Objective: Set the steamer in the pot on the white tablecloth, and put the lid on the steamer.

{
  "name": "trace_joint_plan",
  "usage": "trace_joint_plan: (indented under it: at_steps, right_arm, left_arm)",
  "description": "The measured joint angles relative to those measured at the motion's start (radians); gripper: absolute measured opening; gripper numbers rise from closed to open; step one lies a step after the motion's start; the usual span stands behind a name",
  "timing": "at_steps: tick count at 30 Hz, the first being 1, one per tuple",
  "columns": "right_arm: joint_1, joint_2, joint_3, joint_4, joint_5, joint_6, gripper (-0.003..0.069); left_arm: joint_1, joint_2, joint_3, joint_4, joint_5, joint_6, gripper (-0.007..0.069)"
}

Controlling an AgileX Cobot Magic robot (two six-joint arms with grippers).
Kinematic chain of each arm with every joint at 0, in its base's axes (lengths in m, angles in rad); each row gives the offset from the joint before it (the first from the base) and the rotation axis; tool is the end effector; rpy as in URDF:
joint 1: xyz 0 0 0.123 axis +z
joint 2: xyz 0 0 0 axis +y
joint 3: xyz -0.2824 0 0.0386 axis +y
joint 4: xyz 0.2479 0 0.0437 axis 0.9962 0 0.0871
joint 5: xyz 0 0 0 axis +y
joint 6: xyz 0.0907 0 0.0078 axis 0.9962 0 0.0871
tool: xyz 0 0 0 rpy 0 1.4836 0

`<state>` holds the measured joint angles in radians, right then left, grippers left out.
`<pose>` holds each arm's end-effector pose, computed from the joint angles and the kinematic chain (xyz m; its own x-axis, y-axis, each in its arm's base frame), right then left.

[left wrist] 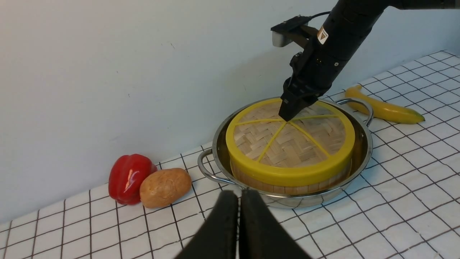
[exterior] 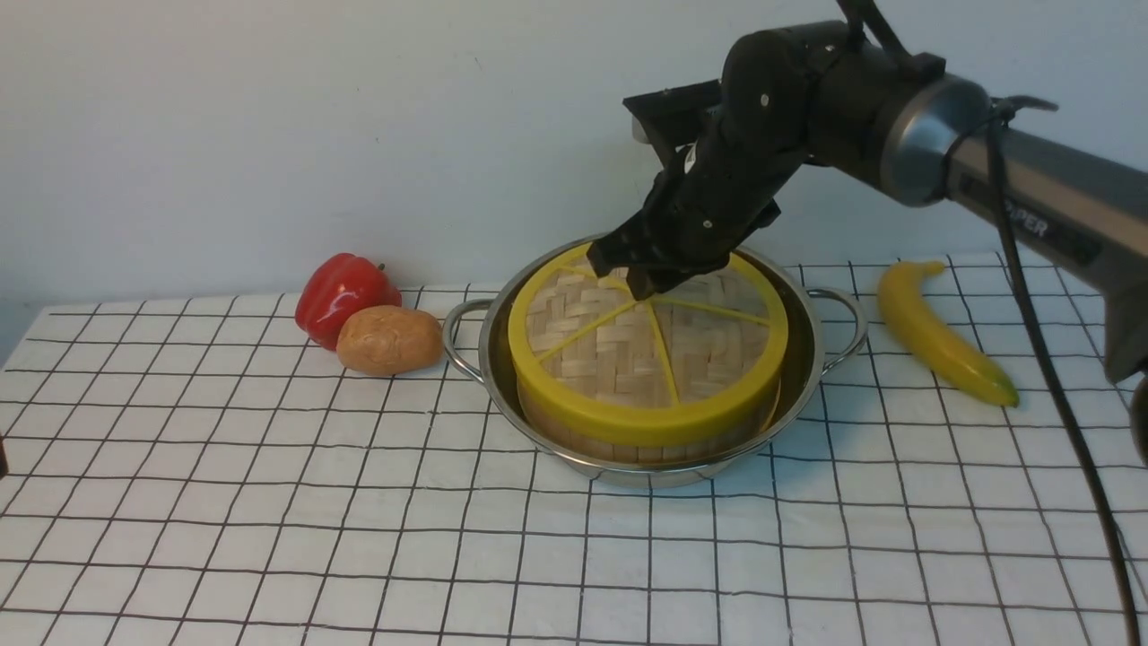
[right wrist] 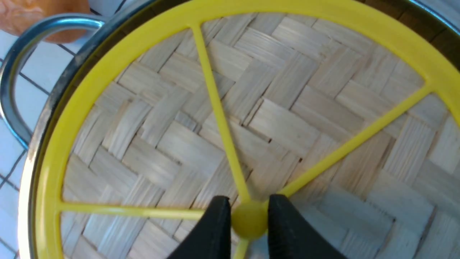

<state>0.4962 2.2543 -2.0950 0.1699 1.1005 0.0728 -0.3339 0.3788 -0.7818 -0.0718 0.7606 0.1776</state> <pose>0.4290 0.2478 0.2386 -0.8778 -0.3068 -0.3680 -0.3957 0.8972 0.1959 0.0462 -0.0208 0.3764 -0.2026 0.2026 -0.9581 0.4009 0.9098 0.1077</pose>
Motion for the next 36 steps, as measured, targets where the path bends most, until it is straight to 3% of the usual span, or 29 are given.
trace_joint_plan:
  at_steps: [2, 3, 4, 7, 11, 16, 22, 30, 32, 36]
  right_arm:
    - [0.0, 0.002, 0.0, 0.01, 0.024, 0.0, 0.0279]
    - [0.0, 0.002, 0.0, 0.01, 0.027, 0.0, 0.0279]
    - [0.001, 0.002, 0.0, 0.011, 0.031, 0.0, 0.0344]
    - [0.001, -0.002, 0.0, 0.003, 0.039, 0.0, 0.0431]
    - [0.001, -0.038, 0.001, -0.039, 0.058, 0.0, 0.0497]
    - [0.001, -0.138, 0.001, -0.07, 0.091, 0.0, 0.0503]
    - [0.001, -0.296, 0.002, -0.163, 0.123, 0.0, 0.0408]
    - [0.001, -0.584, 0.024, -0.295, 0.119, 0.008, 0.0036]
    - [0.001, -0.655, 0.08, -0.297, 0.095, 0.008, -0.0009]
    - [0.001, -0.826, 0.287, -0.303, -0.022, 0.009, -0.0013]
  left_arm:
    - [0.0, 0.0, 0.0, 0.0, 0.0, 0.0, 0.0001]
    - [0.0, 0.0, 0.0, 0.0, 0.0, 0.0, 0.0001]
    - [0.0, 0.0, 0.0, 0.0, 0.0, 0.0, 0.0001]
    - [0.0, 0.0, 0.0, 0.0, 0.0, 0.0, 0.0001]
    - [0.0, 0.0, 0.0, 0.0, 0.0, 0.0, 0.0001]
    - [0.0, 0.0, 0.0, 0.0, 0.0, 0.0, 0.0001]
    - [0.0, 0.0, 0.0, 0.003, 0.0, 0.0, 0.0001]
    - [0.0, 0.0, 0.0, 0.007, 0.0, 0.0, 0.0012]
    - [0.0, 0.0, 0.0, 0.008, 0.0, 0.0, 0.0017]
    - [0.0, 0.0, 0.0, 0.008, 0.0, 0.0, 0.0022]
